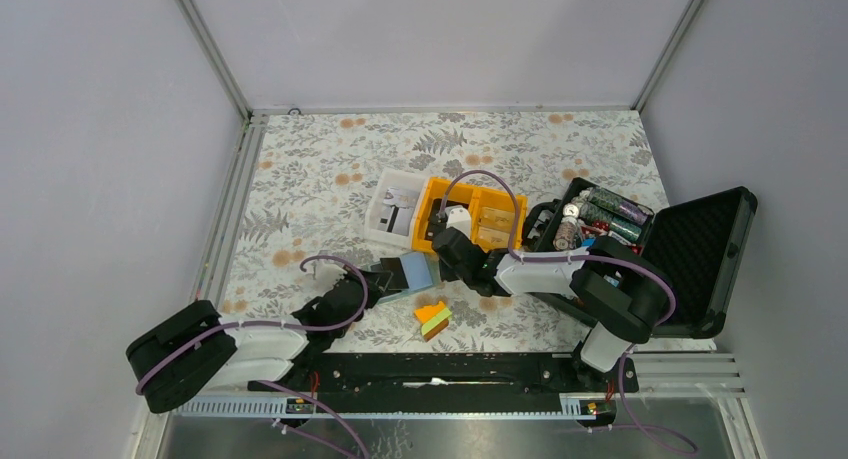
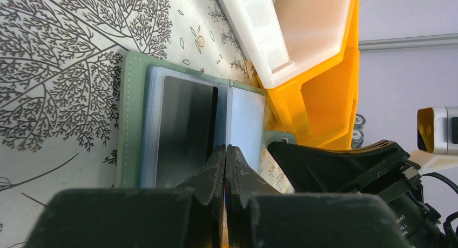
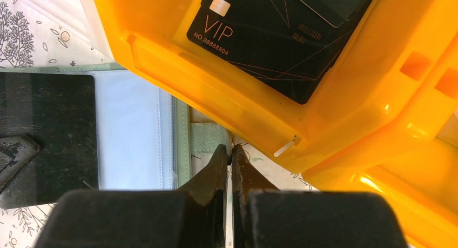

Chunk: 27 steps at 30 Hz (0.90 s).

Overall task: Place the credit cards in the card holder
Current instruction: Insert the credit card into the card holder.

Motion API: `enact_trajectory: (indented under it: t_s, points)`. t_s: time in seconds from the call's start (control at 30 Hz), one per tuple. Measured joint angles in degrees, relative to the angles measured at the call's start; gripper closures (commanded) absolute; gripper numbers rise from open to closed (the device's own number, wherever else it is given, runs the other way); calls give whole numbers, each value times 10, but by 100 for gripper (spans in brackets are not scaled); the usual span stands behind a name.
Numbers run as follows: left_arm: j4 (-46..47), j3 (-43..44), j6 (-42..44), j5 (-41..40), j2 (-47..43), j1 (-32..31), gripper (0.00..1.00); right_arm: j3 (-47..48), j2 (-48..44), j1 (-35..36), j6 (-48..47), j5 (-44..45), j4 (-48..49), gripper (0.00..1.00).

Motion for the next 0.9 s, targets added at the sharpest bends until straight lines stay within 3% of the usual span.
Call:
enact_trajectory:
  t_s: [0.57, 0.9]
  points:
    - [-45, 0, 26, -2, -42, 0, 100, 0, 1, 0, 2, 0, 0, 100]
    - [-15, 0, 39, -1, 4, 0, 100, 5, 7, 0, 2, 0, -2, 100]
